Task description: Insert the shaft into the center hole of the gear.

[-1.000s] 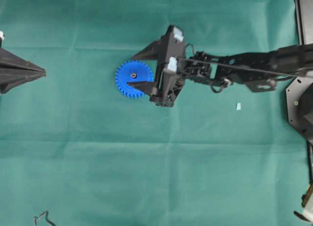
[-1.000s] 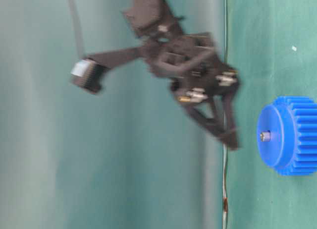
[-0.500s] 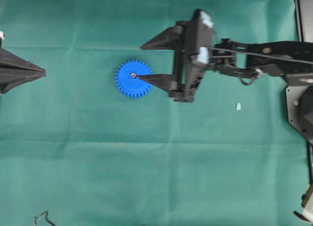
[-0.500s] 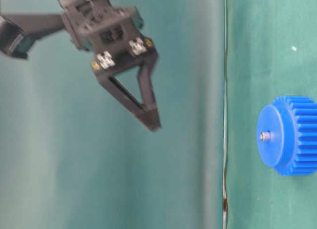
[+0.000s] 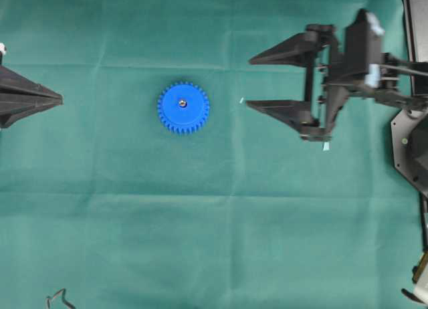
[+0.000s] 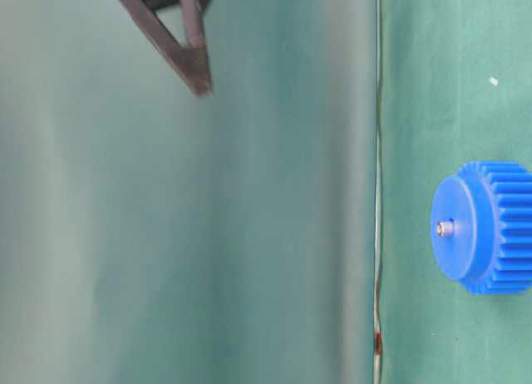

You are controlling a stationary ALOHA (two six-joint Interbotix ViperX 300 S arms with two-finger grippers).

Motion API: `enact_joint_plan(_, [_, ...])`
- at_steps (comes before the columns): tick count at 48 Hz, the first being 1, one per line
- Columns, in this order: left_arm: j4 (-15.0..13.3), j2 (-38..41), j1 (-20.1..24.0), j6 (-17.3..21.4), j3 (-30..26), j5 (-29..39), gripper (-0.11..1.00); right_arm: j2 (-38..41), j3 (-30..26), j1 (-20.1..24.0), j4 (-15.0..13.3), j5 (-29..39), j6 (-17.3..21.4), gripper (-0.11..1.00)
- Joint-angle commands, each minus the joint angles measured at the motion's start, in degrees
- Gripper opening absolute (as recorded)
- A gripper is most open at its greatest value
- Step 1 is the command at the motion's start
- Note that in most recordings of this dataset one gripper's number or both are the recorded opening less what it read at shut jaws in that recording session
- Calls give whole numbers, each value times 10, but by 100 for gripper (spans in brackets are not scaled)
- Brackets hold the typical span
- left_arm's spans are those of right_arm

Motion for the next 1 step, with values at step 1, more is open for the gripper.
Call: enact_joint_plan(1, [2, 4, 0, 0, -14, -3, 0, -35, 9, 1, -4, -3, -1, 90])
